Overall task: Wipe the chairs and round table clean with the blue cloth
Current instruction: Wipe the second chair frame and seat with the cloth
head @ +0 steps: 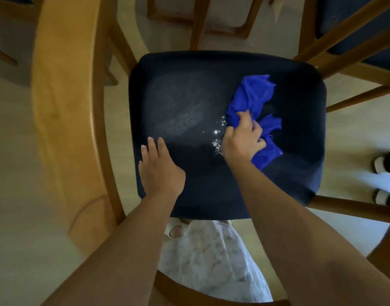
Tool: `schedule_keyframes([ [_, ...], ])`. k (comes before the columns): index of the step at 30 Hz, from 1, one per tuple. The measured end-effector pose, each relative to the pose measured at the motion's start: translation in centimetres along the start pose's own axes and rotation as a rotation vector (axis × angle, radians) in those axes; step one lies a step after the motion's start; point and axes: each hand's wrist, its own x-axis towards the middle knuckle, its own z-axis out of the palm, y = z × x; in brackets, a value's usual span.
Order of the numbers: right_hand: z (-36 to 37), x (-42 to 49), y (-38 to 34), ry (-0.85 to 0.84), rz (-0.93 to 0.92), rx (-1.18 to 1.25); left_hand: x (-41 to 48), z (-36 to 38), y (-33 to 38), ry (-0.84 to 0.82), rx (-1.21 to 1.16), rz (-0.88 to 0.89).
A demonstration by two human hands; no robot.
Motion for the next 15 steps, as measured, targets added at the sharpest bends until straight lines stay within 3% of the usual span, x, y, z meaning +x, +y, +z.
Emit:
schedule_keyframes([
  [7, 4.5, -7.6, -7.0, -0.339, -0.398, -0.087, -0.4, -0.8, -0.5, 0.103, -0.181, -0.18],
  [12, 4.7, -9.3, -6.5, -0.486, -0.745, -0.23, 0.6, -1.4, -1.6, 0.238, -0.582, -0.521],
  [15, 4.0, -8.6, -5.3, -0.603, -1.036, -0.421, 0.8, -1.3, -1.7, 0.236, -0.562, -0.533],
])
